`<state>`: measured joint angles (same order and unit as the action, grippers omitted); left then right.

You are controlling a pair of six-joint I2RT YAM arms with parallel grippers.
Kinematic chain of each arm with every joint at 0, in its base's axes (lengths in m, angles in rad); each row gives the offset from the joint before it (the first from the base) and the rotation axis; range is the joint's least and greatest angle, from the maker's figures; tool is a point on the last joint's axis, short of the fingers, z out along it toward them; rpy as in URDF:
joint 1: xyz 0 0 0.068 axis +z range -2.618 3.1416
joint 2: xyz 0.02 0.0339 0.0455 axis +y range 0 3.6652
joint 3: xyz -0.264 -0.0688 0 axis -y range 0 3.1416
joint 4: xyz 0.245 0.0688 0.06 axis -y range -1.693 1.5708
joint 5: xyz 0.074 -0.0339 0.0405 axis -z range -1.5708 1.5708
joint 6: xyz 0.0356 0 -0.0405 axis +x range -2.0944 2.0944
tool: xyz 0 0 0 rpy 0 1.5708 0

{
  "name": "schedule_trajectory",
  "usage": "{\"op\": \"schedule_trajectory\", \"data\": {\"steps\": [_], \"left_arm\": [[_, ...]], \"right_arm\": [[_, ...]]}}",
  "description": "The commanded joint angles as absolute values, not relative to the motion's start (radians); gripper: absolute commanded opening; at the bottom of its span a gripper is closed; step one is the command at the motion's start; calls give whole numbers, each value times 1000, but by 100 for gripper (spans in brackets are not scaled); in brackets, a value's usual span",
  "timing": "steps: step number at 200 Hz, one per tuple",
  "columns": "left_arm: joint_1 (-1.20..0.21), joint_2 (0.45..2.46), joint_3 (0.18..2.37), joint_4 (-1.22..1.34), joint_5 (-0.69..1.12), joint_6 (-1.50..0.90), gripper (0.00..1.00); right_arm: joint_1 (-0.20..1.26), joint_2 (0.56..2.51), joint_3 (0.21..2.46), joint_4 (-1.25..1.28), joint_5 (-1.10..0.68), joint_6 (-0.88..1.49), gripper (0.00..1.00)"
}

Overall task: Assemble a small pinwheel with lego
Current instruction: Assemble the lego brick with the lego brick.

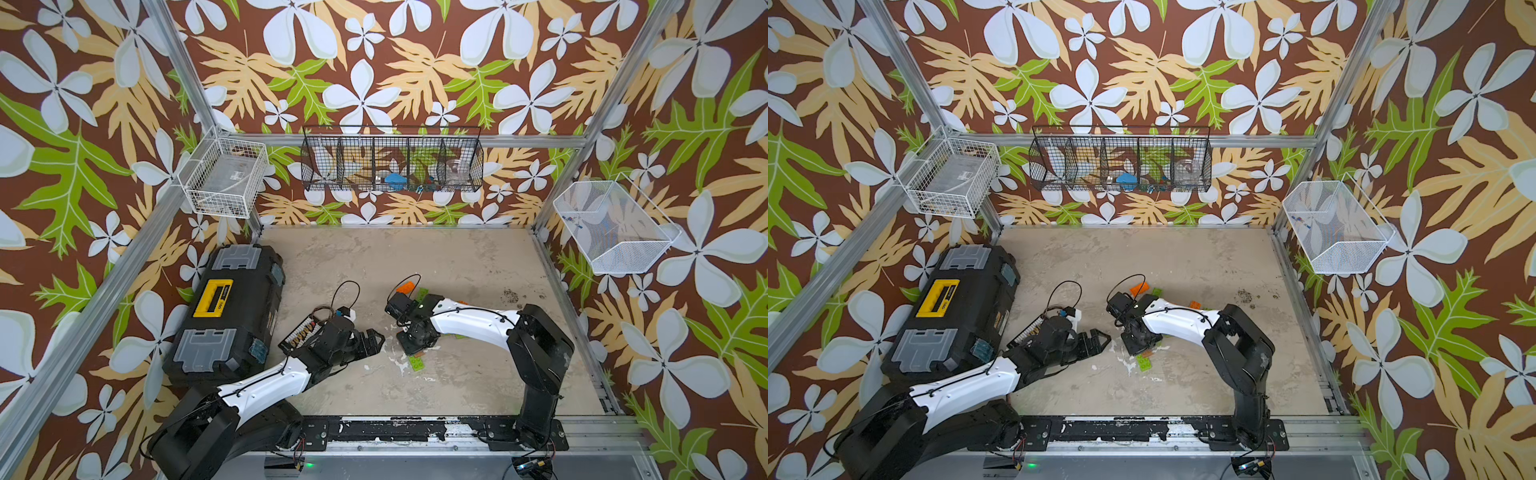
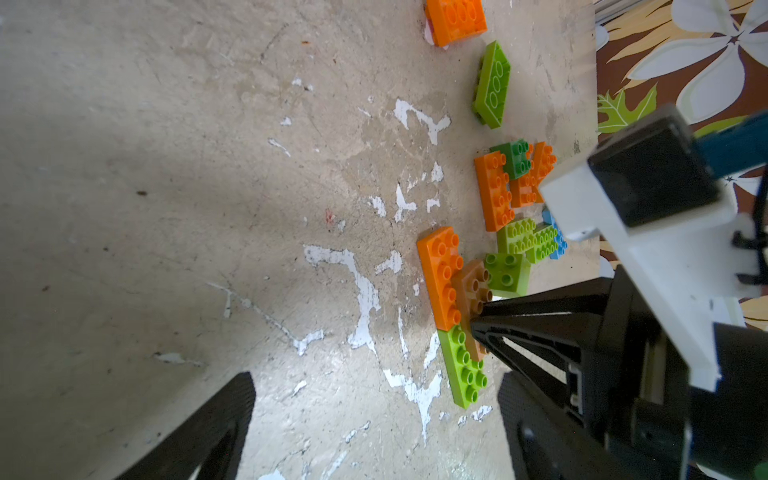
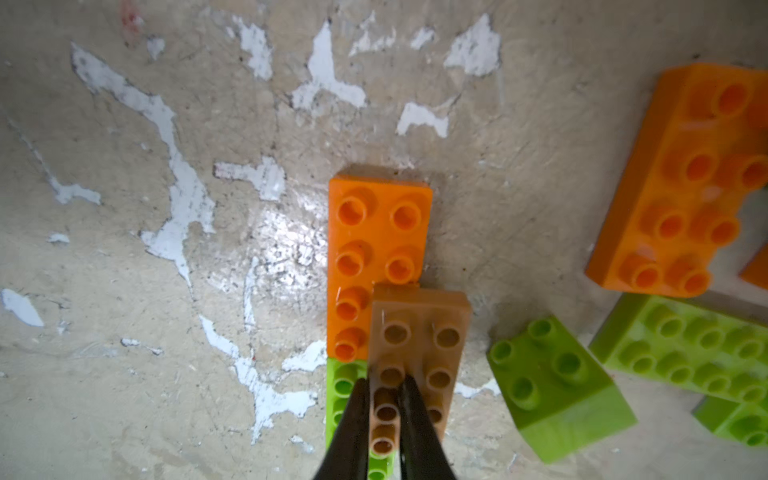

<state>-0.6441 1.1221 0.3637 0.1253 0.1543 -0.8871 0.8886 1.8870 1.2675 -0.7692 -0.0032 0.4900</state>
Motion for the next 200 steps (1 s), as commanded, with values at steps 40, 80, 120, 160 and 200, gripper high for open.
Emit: {"op": "schedule_trajectory", "data": {"steps": [40,80,120,160,200], "left_arm": [[-644,1106,360,134,138,-883,94],[-644,1106,364,130,138,-882,94],[-646,1137,411,114,146,-833,95],[-687,1226,541,71,125,-746,95],[-780,1341,652,64,98,-717,94]], "right_arm": [[885,1833,1295,-797,-12,506,27],[883,1816,1285,-770,-62,507,29],[816,1718,1230,-733,-43,497,28],[677,1624,1134,-739,-17,429,28],[577,1616,1070,-727,-23,379,24]]}}
